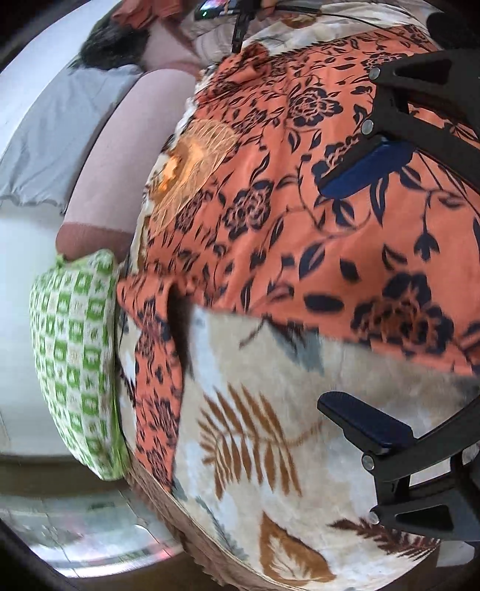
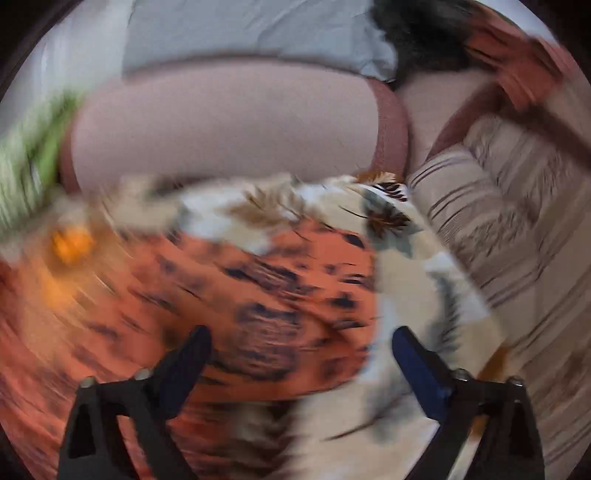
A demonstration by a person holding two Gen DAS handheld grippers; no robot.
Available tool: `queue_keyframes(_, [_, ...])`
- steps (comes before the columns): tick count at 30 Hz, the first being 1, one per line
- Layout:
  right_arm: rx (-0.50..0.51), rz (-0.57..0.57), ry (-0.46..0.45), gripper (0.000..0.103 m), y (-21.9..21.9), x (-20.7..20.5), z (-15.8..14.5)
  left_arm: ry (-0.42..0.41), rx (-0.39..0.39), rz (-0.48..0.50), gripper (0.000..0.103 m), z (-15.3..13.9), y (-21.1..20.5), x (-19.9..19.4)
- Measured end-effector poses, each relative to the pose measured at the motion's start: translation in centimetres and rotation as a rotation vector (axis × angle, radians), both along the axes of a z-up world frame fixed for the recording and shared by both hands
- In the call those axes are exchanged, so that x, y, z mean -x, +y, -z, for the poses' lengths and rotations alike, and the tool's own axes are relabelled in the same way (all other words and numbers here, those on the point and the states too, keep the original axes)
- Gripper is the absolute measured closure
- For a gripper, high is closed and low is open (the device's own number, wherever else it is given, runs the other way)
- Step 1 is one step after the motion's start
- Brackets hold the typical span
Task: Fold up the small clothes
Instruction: 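Fold the held side and sleeve over the blouse body with the right tool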
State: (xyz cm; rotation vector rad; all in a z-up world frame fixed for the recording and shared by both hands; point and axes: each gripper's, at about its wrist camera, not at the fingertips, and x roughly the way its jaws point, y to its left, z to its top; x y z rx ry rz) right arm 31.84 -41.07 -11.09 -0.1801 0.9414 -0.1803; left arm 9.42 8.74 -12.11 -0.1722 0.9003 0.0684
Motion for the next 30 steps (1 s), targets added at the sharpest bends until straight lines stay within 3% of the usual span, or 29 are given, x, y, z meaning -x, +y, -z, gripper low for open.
queue_keyframes(4, [0.046,-0.06,0.049,0.033,0.2,-2.0,2.2,0.002,-0.048,0.046,0.0,-0.1,-1.6,-0.3])
queue_keyframes(9, [0.036,-0.083,0.054,0.034,0.7,-5.2,3.6,0.005,-0.059,0.041,0.0,-0.1,-1.4,-0.3])
queue_keyframes(11, [0.038,-0.066,0.084,0.049,0.4,-5.9,4.4,0.012,-0.052,0.035,0.0,0.1,-1.2,-0.3])
queue_keyframes(12, [0.015,-0.03,0.077,0.074,-0.3,-6.2,4.5,0.013,-0.054,0.035,0.0,0.2,-1.2,-0.3])
queue_keyframes(15, [-0.137,0.043,0.048,0.093,-2.3,-6.4,3.8,0.011,-0.06,0.042,0.0,0.4,-1.2,-0.2])
queue_keyframes(17, [-0.225,0.085,0.037,0.093,-3.5,-6.5,3.2,0.011,-0.061,0.041,0.0,0.4,-1.1,-0.2])
queue_keyframes(20, [-0.399,0.133,-0.046,0.094,-4.9,-5.6,0.4,-0.007,-0.044,0.036,0.0,0.1,-0.7,0.1])
queue_keyframes(23, [-0.507,0.062,-0.141,0.095,-2.9,-4.2,-4.0,-0.031,-0.028,0.023,0.0,-0.4,0.0,0.3])
queue_keyframes(26, [-0.642,-0.088,-0.219,0.095,3.0,-2.4,-9.5,-0.045,0.001,-0.003,0.0,-0.7,1.1,0.7])
queue_keyframes(30, [-0.773,-0.281,-0.226,0.095,13.3,-0.8,-12.4,-0.067,0.031,-0.032,0.0,-1.2,2.6,1.7])
